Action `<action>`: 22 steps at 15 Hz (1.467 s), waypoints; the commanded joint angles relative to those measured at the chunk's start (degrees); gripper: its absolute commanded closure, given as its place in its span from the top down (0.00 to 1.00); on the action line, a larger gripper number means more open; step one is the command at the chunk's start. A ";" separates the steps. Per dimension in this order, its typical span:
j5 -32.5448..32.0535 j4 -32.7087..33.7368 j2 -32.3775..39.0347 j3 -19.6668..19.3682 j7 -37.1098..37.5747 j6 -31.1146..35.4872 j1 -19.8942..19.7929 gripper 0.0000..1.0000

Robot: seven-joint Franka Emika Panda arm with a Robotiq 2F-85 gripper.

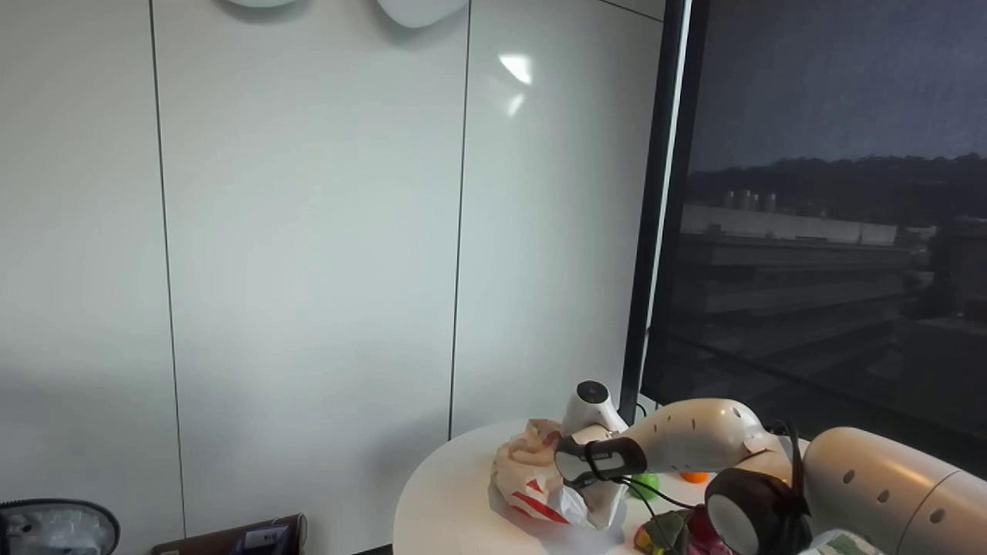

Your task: Remove some items from the plastic bag and put it on the table

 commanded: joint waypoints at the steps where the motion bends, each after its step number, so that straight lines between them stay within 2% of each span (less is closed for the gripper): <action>1: -0.95 7.13 3.72 -2.30 4.75 -2.92 0.21 1.00; 3: -1.17 8.58 4.54 -2.99 6.01 -4.79 0.10 1.00; 4: -1.95 4.22 1.84 -3.46 7.14 -3.96 0.57 1.00; 9: -3.56 3.68 1.69 -4.72 10.18 -5.44 0.95 1.00; 11: -3.49 3.81 1.69 -4.13 10.64 -6.32 0.96 1.00; 12: -3.08 3.43 1.69 -2.75 8.54 -5.59 0.11 1.00; 22: -3.03 3.49 1.77 -2.68 9.84 -7.20 0.91 1.00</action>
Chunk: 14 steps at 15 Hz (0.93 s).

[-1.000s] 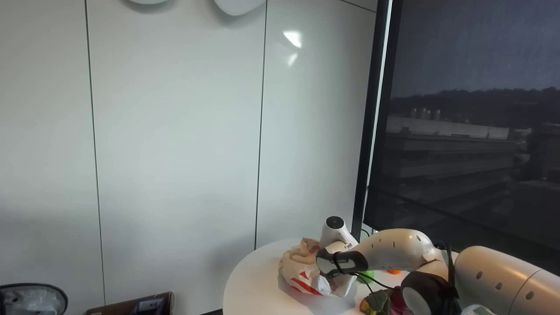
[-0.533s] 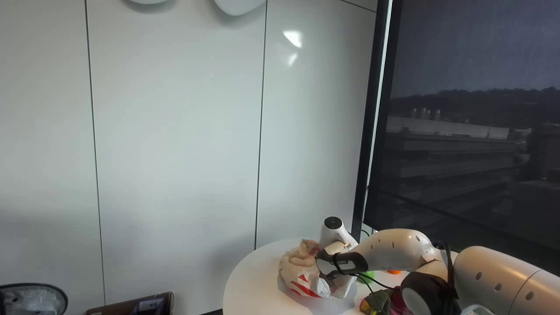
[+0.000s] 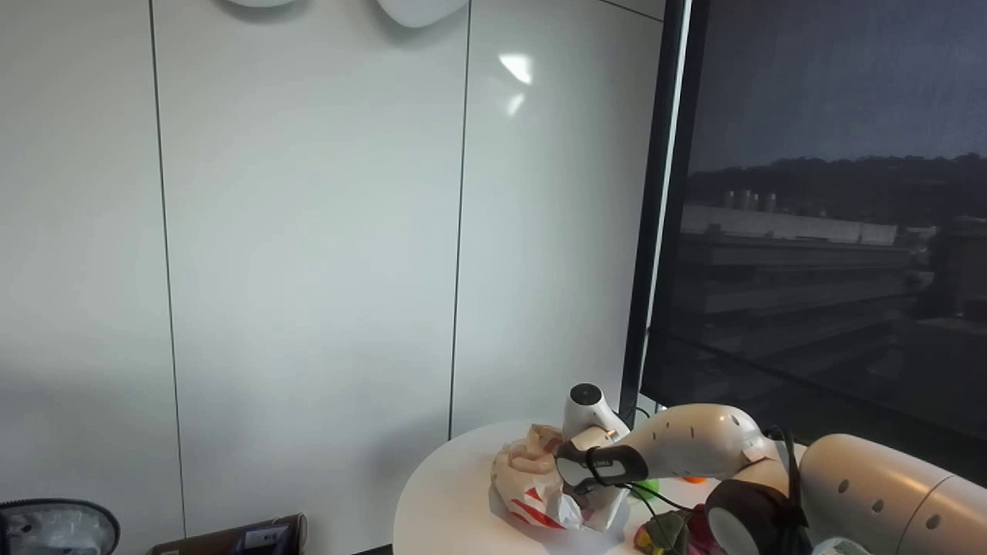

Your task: Remove some items from the plastic bag and put it on the table

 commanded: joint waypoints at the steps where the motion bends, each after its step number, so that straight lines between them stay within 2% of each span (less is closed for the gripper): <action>1: -0.61 1.06 0.00 0.33 1.34 -0.77 0.21 1.00; 14: -1.33 1.24 -0.03 -0.56 1.89 3.74 0.94 1.00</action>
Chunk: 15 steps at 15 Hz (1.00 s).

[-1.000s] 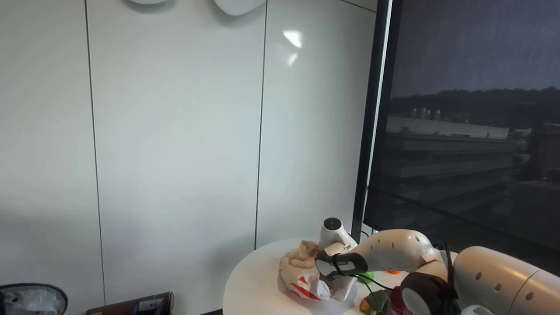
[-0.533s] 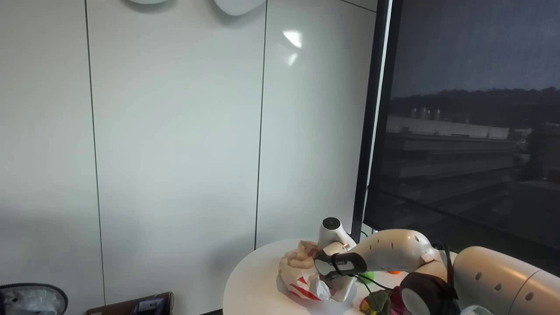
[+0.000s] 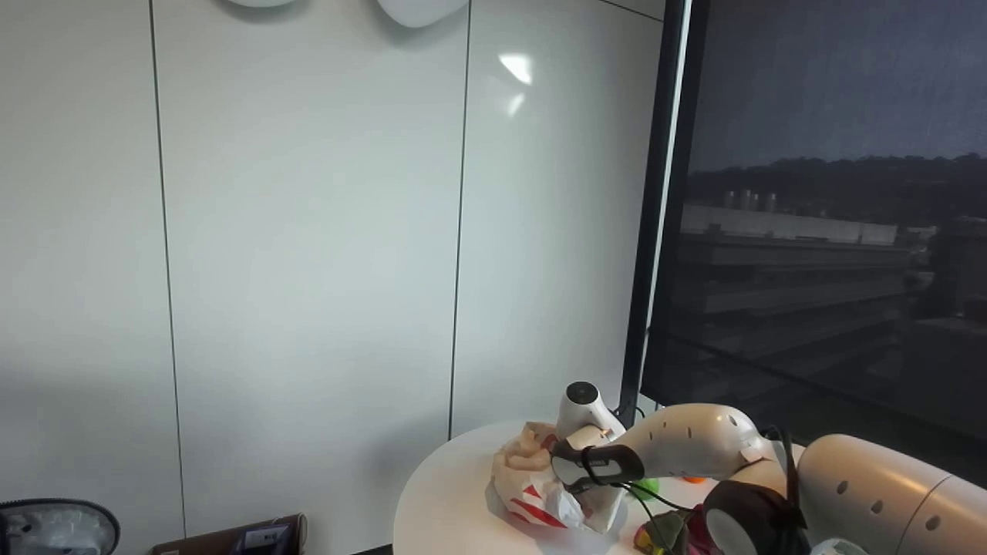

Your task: Remove some items from the plastic bag and put it on the table

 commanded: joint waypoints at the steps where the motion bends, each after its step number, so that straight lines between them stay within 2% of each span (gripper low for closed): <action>1: -1.32 0.54 0.00 -0.77 2.06 1.98 -0.03 1.00; 6: -0.93 0.17 0.00 -0.21 2.07 2.84 -0.50 1.00; 7: -0.81 0.02 0.00 0.11 1.59 2.91 -0.57 0.95; 8: -0.69 -0.09 0.00 0.19 1.81 2.94 -0.57 0.74; 10: -0.46 -0.20 0.00 0.73 1.37 3.02 -0.65 0.70; 15: -0.47 0.10 0.00 0.87 1.07 3.23 -0.72 0.31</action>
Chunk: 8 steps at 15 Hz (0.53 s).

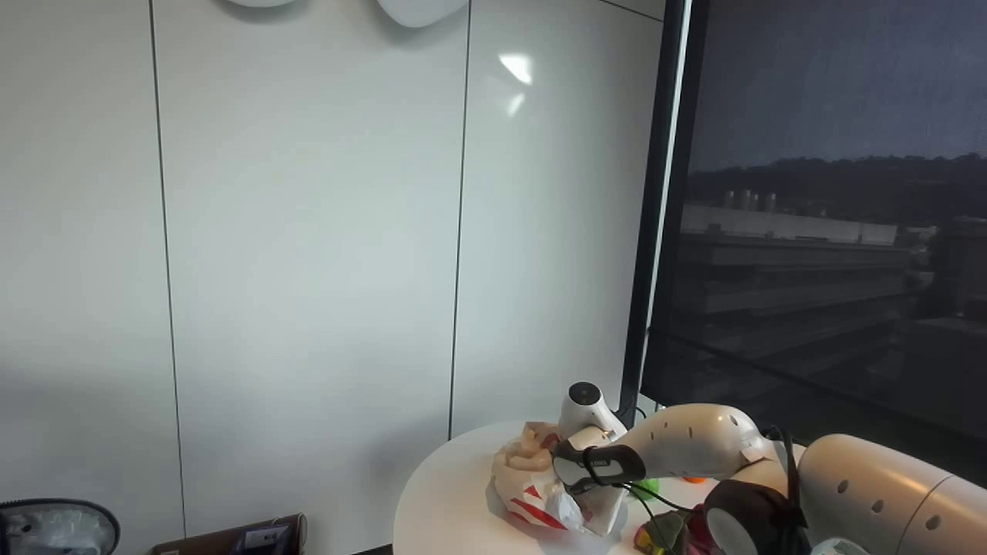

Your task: Remove some items from the plastic bag and put it on the table

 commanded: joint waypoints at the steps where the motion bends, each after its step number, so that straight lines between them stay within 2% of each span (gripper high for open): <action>1: -0.44 0.40 0.00 0.73 -0.04 1.66 -0.39 0.22; 2: -0.42 0.49 0.00 0.61 0.17 1.39 -0.36 0.26; 3: -0.13 0.84 0.00 1.21 -0.77 0.83 -0.55 0.60; 4: 0.03 1.24 0.00 1.50 -1.24 0.17 -0.67 0.55; 5: 0.37 1.88 0.00 2.01 -1.95 -1.67 -0.82 0.55; 8: 1.66 4.56 -0.01 4.30 -4.89 -7.71 -1.74 0.77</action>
